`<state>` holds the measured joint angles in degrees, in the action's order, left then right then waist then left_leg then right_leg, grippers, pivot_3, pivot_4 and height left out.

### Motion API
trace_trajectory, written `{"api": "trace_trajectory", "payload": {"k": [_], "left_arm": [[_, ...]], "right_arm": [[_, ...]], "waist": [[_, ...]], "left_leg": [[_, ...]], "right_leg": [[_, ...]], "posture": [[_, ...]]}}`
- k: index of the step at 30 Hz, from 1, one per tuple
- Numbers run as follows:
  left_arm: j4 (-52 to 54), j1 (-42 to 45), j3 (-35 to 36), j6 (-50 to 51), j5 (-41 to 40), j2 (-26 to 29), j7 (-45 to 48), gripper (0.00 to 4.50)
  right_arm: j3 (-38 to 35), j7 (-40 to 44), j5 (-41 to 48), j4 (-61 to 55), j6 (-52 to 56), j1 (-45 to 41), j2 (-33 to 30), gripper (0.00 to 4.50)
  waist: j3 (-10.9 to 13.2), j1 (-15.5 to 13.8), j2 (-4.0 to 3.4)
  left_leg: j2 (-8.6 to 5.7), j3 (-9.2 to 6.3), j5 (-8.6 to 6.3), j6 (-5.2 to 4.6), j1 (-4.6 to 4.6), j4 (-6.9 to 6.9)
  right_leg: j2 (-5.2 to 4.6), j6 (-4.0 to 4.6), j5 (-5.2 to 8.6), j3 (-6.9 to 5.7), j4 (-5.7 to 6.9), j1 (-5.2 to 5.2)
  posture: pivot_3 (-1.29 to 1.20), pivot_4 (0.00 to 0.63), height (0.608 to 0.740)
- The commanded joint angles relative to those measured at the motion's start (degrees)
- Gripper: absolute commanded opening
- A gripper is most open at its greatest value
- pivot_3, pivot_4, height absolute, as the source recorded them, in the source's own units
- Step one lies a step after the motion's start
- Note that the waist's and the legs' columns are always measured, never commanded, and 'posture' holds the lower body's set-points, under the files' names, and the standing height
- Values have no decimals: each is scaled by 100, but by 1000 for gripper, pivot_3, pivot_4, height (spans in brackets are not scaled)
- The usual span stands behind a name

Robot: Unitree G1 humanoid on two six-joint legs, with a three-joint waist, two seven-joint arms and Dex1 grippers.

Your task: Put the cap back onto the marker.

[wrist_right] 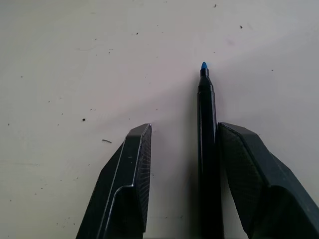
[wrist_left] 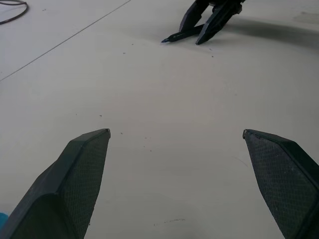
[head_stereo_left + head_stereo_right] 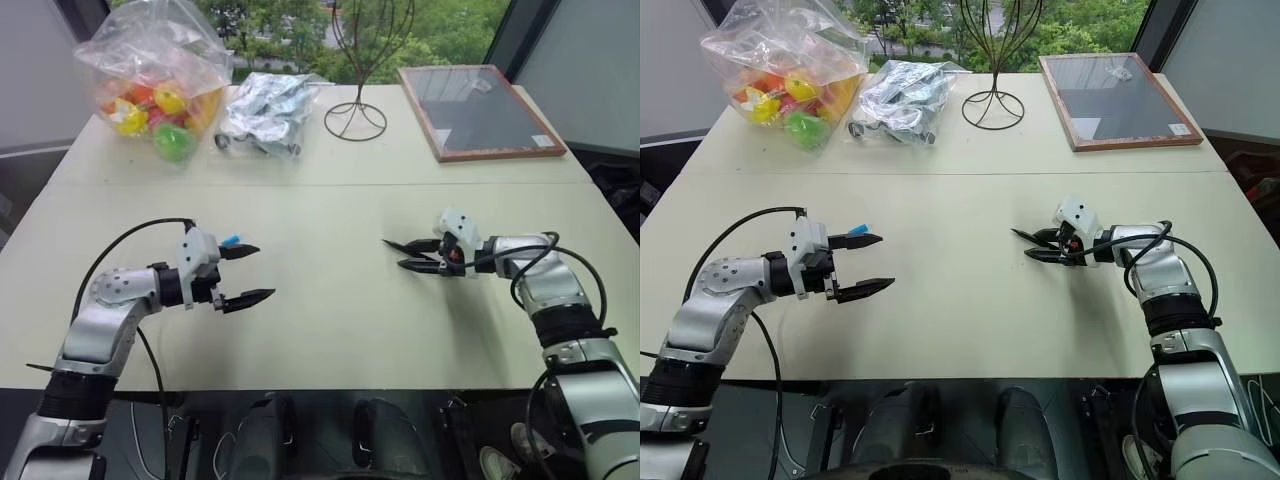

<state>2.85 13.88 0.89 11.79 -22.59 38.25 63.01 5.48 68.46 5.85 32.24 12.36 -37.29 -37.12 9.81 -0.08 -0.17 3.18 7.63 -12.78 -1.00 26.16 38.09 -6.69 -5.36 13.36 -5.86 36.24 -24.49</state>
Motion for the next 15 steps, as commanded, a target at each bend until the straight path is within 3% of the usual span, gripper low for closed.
{"api": "trace_trajectory", "payload": {"k": [1, 14, 15], "left_arm": [[198, 17, 7, -139, 34, -30, -47, 4500], [221, -69, 31, -212, 117, -72, -116, 4500], [221, -73, 32, -225, 127, -66, -123, 4500]], "right_arm": [[84, 43, -70, 150, 88, -143, 10, 2186], [302, -179, -368, 656, -189, -378, 98, 2186], [326, -204, -403, 716, -263, -388, 107, 1917]], "waist": [[0, 6, 0], [0, 86, 1], [-1, 84, 1]], "left_leg": [[0, 0, 0, 0, 0, 0], [0, 0, 2, 3, -4, 0], [0, 0, 2, 3, -7, 0]], "right_leg": [[0, 0, 0, 0, 0, 0], [0, 0, 0, 0, 2, 2], [0, 0, 0, 0, 2, 4]], "posture": [[0, 150, 740], [0, 150, 740], [0, 150, 740]]}}
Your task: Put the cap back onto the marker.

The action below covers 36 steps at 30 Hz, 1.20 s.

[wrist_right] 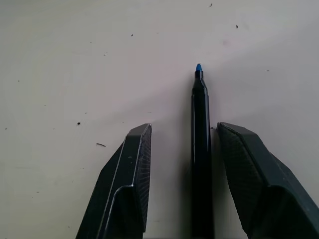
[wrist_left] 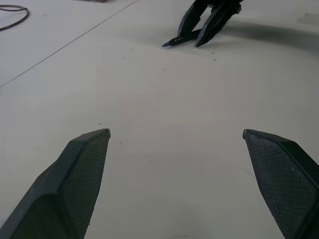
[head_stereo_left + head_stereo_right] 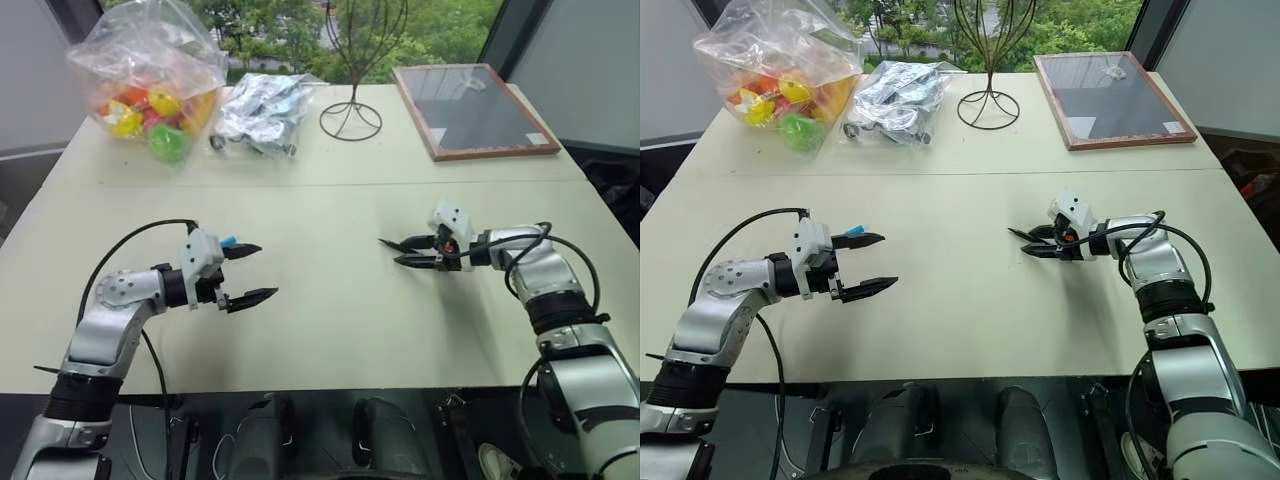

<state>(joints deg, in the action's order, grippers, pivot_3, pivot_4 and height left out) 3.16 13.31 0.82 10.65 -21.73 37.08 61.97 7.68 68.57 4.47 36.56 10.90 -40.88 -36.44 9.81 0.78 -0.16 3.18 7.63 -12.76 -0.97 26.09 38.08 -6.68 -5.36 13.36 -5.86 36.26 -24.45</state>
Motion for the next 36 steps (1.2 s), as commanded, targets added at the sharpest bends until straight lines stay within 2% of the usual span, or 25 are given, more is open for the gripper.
{"api": "trace_trajectory", "payload": {"k": [1, 5, 15, 19, 23, 30, 36], "left_arm": [[191, -18, 41, -123, 50, 55, -26, 4500], [182, -19, 62, -140, 59, 71, -42, 4500], [69, 35, 130, -170, 71, 105, -54, 4500], [-189, 148, 341, -163, 32, 236, -56, 4500], [-793, 408, 790, -165, -63, 632, 7, 4500], [-2497, 835, 1318, -540, 30, 1385, 360, 4500], [-3781, 1112, 1202, -1019, 203, 1388, 662, 4500]], "right_arm": [[127, -228, -294, 322, -178, -31, 45, 1636], [114, -217, -284, 348, -231, -19, 71, 16], [-17, -304, -177, 26, -137, 146, 65, 16], [-120, -479, -205, -342, -192, -64, -49, 16], [143, -602, -803, -1038, -797, -503, -462, 16], [58, -254, -218, -2750, 73, -485, -409, 16], [3, -387, 377, -3972, 1183, -215, -117, 16]], "waist": [[0, -5, 0], [-1, -2, 2], [-2, -3, 2], [-1, 0, 1], [13, 5, -22], [14, 19, -23], [13, -32, -20]], "left_leg": [[0, 0, -1, -2, -3, 0], [1, 0, -2, -2, -8, 0], [2, 1, -3, -4, -14, -1], [3, 1, -7, -10, -14, -2], [2, 6, -6, -8, -3, -3], [3, 11, 3, 8, 9, -10], [2, 8, -7, -11, 14, -7]], "right_leg": [[0, 0, 0, 0, 0, 3], [0, 0, 0, 0, 0, 8], [-1, 0, 0, 0, 0, 12], [-1, 0, 0, 0, 0, 10], [-5, 0, 0, 2, 6, -8], [-3, 0, 1, 4, 10, -25], [-5, 0, 1, 2, 10, -24]], "posture": [[0, 150, 740], [0, 150, 740], [0, 150, 740], [0, 150, 740], [0, 150, 740], [0, 150, 740], [0, 150, 740]]}}
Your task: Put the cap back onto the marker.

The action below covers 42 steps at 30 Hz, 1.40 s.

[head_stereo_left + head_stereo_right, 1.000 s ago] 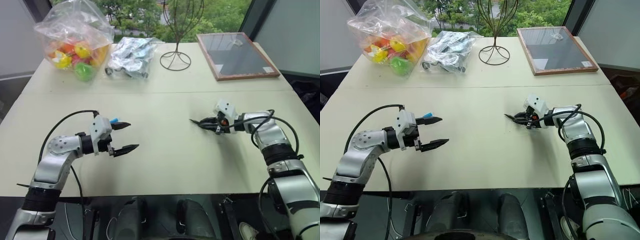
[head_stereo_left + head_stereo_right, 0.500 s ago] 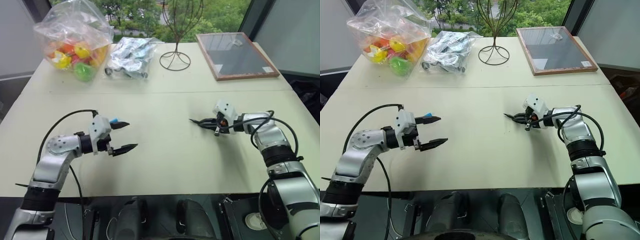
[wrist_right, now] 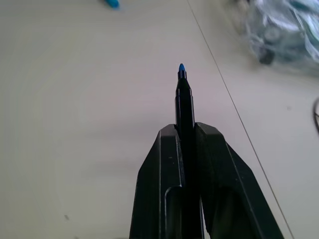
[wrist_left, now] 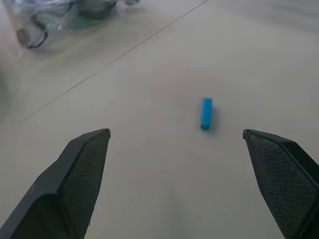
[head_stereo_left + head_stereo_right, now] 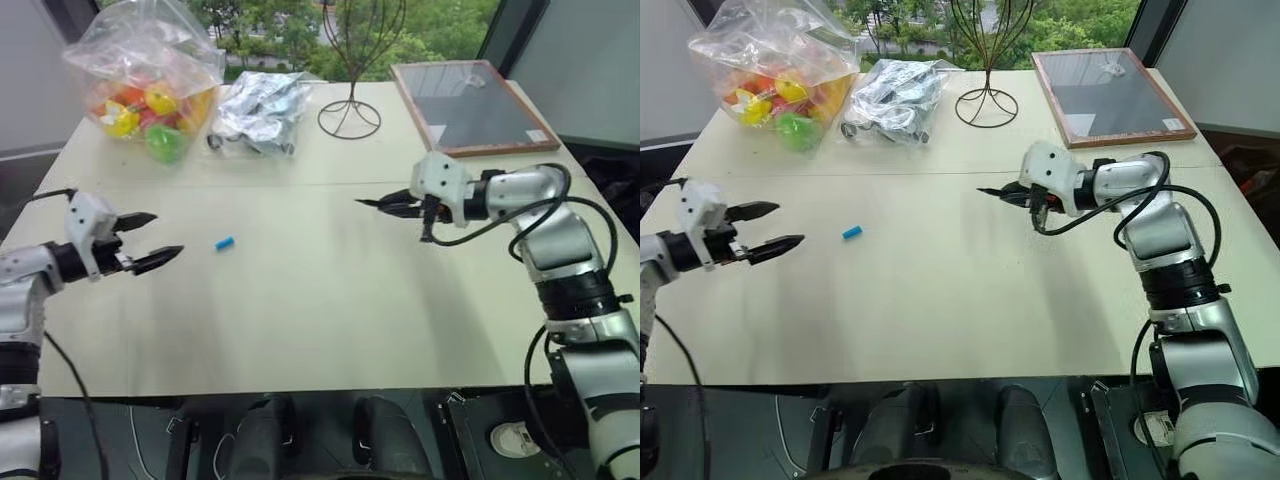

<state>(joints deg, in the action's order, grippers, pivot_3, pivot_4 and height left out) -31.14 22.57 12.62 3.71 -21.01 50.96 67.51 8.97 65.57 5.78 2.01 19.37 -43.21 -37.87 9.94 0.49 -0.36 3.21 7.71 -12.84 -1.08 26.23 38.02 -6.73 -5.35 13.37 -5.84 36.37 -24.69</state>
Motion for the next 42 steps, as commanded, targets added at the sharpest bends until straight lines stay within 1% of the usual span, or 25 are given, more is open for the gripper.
{"api": "trace_trajectory", "payload": {"k": [1, 9, 14, 22, 28, 34, 36, 38, 42], "left_arm": [[-470, 258, -36, -402, 171, -70, 142, 4500], [-1311, 928, -538, -954, 615, -767, 351, 4500], [-1999, 1439, -795, -1252, 891, -1183, 444, 4500], [-3020, 2043, -918, -1624, 1219, -1513, 322, 4500], [-3282, 2155, -943, -1760, 1366, -1570, 372, 4500], [-3362, 2084, -913, -1840, 1437, -1486, 417, 4500], [-3359, 2067, -898, -1822, 1427, -1493, 411, 3924], [-3349, 2044, -895, -1831, 1425, -1508, 400, 3099], [-3263, 1948, -936, -1911, 1466, -1541, 360, 976]], "right_arm": [[-132, -112, 335, -659, 492, 67, 65, 16], [-84, -306, 895, -1606, 1409, 368, 161, 16], [-55, -448, 996, -1938, 1668, 559, 60, 16], [-143, -622, 1118, -2236, 1896, 682, -107, 16], [-151, -765, 1186, -2288, 1940, 729, -189, 16], [-143, -830, 1207, -2231, 1896, 744, -234, 16], [-144, -837, 1222, -2214, 1889, 729, -231, 0], [-137, -844, 1224, -2193, 1881, 714, -220, 0], [-109, -831, 1211, -2153, 1827, 688, -212, 0]], "waist": [[0, -12, 2], [-4, -42, 8], [-6, -48, 12], [-5, -8, 14], [-6, -4, 15], [-6, 5, 16], [-6, 12, 16], [-6, 12, 16], [-6, 11, 16]], "left_leg": [[-1, 0, -1, -1, 4, 4], [-6, -3, -1, -4, 11, 10], [-8, -3, -2, -5, 11, 12], [-8, -8, -3, -8, 12, 14], [-11, -12, -6, -12, 11, 13], [-11, -13, -6, -13, 11, 14], [-11, -13, -6, -13, 11, 14], [-11, -13, -7, -14, 11, 14], [-11, -13, -7, -14, 11, 14]], "right_leg": [[0, 0, 0, 0, -1, -1], [-1, 0, -1, -1, 4, -4], [-1, -1, -1, -2, 5, -3], [-1, -1, -1, -2, 7, -4], [-2, -1, -1, -3, 9, -3], [-3, -1, -1, -3, 9, -2], [-3, -1, -1, -3, 9, -2], [-3, -1, -1, -3, 9, -2], [-3, -1, -1, -3, 9, -2]], "posture": [[0, 150, 740], [0, 150, 740], [0, 150, 740], [0, 150, 740], [0, 150, 740], [0, 150, 740], [0, 150, 740], [0, 150, 740], [0, 150, 740]]}}
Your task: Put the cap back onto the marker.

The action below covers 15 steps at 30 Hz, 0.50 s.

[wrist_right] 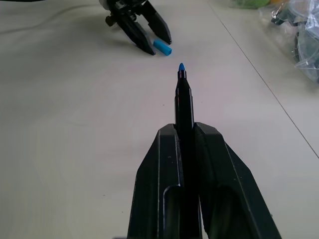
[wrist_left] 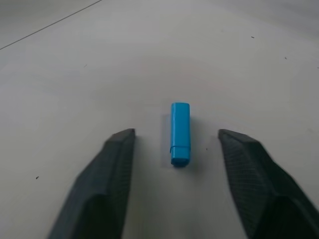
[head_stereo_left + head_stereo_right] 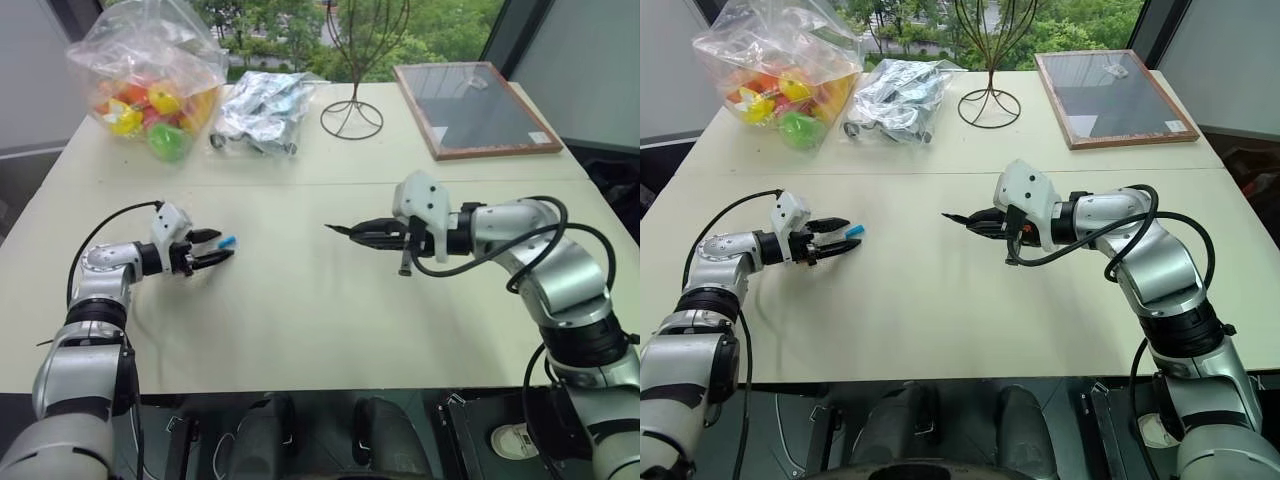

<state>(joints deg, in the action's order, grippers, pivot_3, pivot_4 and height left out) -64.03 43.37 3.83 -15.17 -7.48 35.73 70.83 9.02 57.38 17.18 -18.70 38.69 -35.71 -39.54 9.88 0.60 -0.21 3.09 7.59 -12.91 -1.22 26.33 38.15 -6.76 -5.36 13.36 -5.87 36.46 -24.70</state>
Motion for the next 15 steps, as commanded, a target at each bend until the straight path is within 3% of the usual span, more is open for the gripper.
{"api": "trace_trajectory", "payload": {"k": [1, 8, 11, 15], "left_arm": [[26, -147, -56, -29, 114, -12, 28, 976], [48, -178, -32, -14, 91, 13, 52, 976], [62, -174, -20, 1, 79, 4, 49, 61], [74, -162, -11, -3, 79, -9, 43, 20]], "right_arm": [[-112, -13, 68, -59, -113, -80, -43, 0], [-86, -16, 26, 51, -190, -108, -33, 0], [-85, -19, 16, 69, -210, -97, -37, 0], [-74, -25, -13, 140, -266, -83, -50, 0]], "waist": [[0, 1, 0], [0, 1, 0], [0, 2, 0], [0, 1, 0]], "left_leg": [[0, 0, 0, 0, 0, 0], [0, -1, 0, 0, -1, 0], [0, 0, 0, 0, -1, 0], [0, 0, 0, 0, -1, 0]], "right_leg": [[0, 0, 0, 0, 0, 0], [0, 0, 0, 0, 3, 0], [0, 0, 0, 0, 3, 0], [0, 0, 0, 0, 3, 0]], "posture": [[0, 150, 740], [0, 150, 740], [0, 150, 740], [0, 150, 740]]}}
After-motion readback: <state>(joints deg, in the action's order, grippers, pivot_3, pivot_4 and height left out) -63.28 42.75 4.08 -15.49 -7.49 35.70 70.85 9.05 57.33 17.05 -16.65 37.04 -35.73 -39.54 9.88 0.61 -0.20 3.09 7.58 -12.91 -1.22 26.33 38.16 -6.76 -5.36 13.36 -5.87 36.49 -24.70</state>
